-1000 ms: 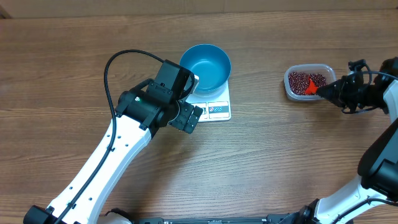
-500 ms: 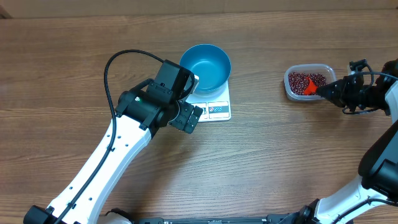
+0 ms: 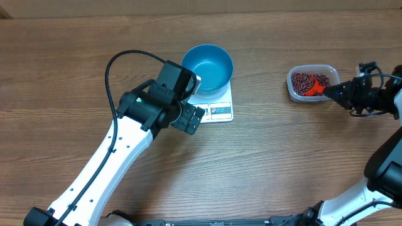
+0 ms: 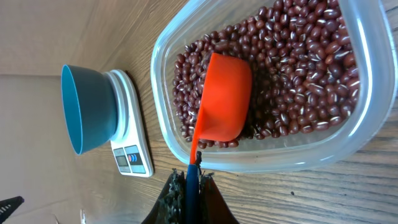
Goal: Scoop item into bowl and weigh 150g on scale
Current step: 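Dip the scoop into the red beans and scoop them up, then lift the filled scoop and carry it over the teal bowl, then tilt the scoop to pour beans into the teal bowl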
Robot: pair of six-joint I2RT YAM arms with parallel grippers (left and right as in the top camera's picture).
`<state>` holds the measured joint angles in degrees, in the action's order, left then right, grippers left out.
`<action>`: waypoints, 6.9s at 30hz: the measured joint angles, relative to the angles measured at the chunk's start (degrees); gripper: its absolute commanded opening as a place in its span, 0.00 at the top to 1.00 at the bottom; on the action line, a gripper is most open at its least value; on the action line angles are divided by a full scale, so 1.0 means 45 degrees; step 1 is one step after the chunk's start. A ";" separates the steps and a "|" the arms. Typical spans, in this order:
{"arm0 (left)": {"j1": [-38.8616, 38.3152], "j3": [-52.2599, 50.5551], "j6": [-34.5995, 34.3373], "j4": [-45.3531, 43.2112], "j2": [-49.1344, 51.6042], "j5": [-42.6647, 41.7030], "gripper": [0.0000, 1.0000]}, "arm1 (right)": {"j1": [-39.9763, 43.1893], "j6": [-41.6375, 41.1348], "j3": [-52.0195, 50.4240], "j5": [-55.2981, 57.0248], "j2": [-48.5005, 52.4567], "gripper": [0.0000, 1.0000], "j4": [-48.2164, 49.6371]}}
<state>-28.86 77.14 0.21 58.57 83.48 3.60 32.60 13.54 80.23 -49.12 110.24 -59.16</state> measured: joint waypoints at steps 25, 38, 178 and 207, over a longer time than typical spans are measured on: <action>0.0000 0.0000 0.0000 0.0000 0.0000 0.0000 0.01 | 0.0282 0.0000 0.0000 -0.0699 0.0000 0.96 -0.0015; 0.0000 0.0000 0.0000 0.0000 0.0000 0.0000 0.00 | 0.0491 0.0000 0.0000 -0.1035 0.0000 0.96 0.0044; 0.0000 -0.0010 0.0000 0.0000 0.0000 0.0000 0.00 | -1.0146 -0.5008 0.1588 0.3322 -0.1583 0.96 0.4226; 0.0000 -0.0010 0.0000 0.0000 0.0000 0.0000 0.00 | -1.0734 -0.4240 0.1588 0.4114 -0.1637 0.96 0.4061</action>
<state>-28.86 77.10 0.21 58.57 83.48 3.60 -15.70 -5.54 87.37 -30.61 102.87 -40.88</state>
